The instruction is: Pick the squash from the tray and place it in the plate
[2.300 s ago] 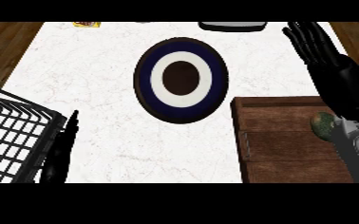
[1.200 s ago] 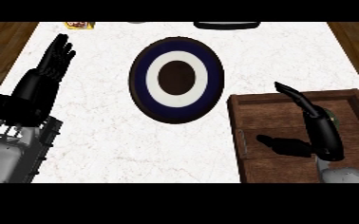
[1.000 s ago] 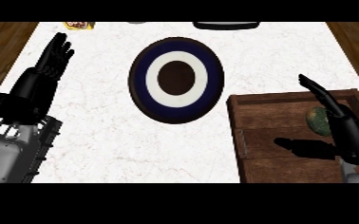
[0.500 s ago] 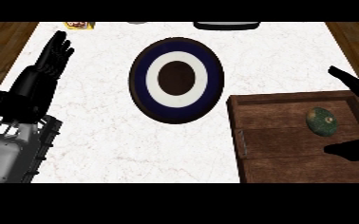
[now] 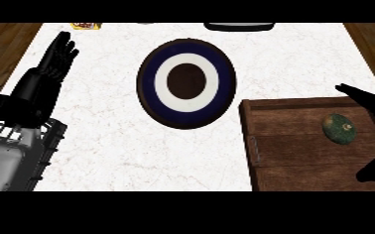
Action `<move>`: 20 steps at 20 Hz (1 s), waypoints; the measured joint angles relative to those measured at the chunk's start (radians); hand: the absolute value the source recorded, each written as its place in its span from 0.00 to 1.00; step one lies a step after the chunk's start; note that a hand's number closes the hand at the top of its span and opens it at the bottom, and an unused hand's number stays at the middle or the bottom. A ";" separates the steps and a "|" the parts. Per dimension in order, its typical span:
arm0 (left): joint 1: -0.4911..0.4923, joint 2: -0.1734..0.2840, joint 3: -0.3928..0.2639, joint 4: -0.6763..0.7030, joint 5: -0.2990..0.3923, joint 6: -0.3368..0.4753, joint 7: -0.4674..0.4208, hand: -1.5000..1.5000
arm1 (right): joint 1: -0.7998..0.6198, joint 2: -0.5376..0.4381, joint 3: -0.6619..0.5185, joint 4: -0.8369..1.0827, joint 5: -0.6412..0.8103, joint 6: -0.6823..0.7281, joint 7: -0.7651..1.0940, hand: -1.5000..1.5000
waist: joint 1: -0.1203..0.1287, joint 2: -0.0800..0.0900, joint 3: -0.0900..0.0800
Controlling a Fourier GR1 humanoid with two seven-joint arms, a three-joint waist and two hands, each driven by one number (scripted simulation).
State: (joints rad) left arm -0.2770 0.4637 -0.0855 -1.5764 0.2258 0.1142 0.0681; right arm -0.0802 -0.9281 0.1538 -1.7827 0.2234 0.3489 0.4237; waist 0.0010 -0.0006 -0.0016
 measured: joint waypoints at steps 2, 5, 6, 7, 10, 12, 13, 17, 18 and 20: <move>0.004 -0.008 0.004 -0.002 -0.003 -0.016 -0.001 0.50 | -0.022 0.021 0.009 0.026 0.033 0.023 0.020 0.00 | 0.002 0.000 0.001; -0.008 -0.024 0.017 0.005 -0.020 -0.025 0.001 0.50 | -0.054 0.066 0.019 0.069 0.099 0.034 0.034 0.00 | 0.002 0.001 0.001; -0.021 -0.034 0.017 0.017 -0.029 -0.023 0.003 0.50 | -0.054 0.074 0.022 0.076 0.120 0.037 0.040 0.00 | 0.001 0.001 0.001; -0.012 -0.030 0.027 0.016 -0.026 -0.036 -0.001 0.50 | -0.056 0.075 0.018 0.094 0.139 0.041 0.038 0.00 | 0.001 0.001 0.001; -0.019 -0.041 0.035 0.020 -0.036 -0.044 0.005 0.50 | -0.083 0.106 0.037 0.148 0.201 0.059 0.060 0.00 | 0.003 0.001 0.001; -0.018 -0.052 0.043 0.026 -0.046 -0.050 -0.003 0.50 | -0.083 0.128 0.036 0.172 0.235 0.065 0.063 0.00 | 0.001 0.001 0.001; -0.003 -0.054 0.048 0.023 -0.046 -0.059 -0.015 0.50 | -0.091 0.140 0.038 0.210 0.256 0.060 0.049 0.00 | 0.003 0.001 0.001; 0.007 -0.077 0.054 -0.025 -0.067 -0.060 0.025 0.50 | -0.096 0.176 0.016 0.281 0.309 0.070 0.007 0.00 | 0.003 0.001 0.002; -0.001 -0.081 0.058 -0.023 -0.071 -0.064 0.035 0.50 | -0.098 0.190 0.014 0.302 0.326 0.067 -0.007 0.00 | 0.002 0.001 0.002; 0.006 -0.082 0.069 -0.034 -0.076 -0.079 0.041 0.50 | -0.122 0.207 0.006 0.364 0.353 0.071 -0.043 0.00 | 0.004 0.001 0.002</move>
State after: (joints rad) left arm -0.2710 0.3818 -0.0166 -1.6099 0.1499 0.0356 0.1096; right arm -0.2017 -0.7209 0.1596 -1.4192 0.5768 0.4201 0.3809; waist 0.0049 0.0006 0.0001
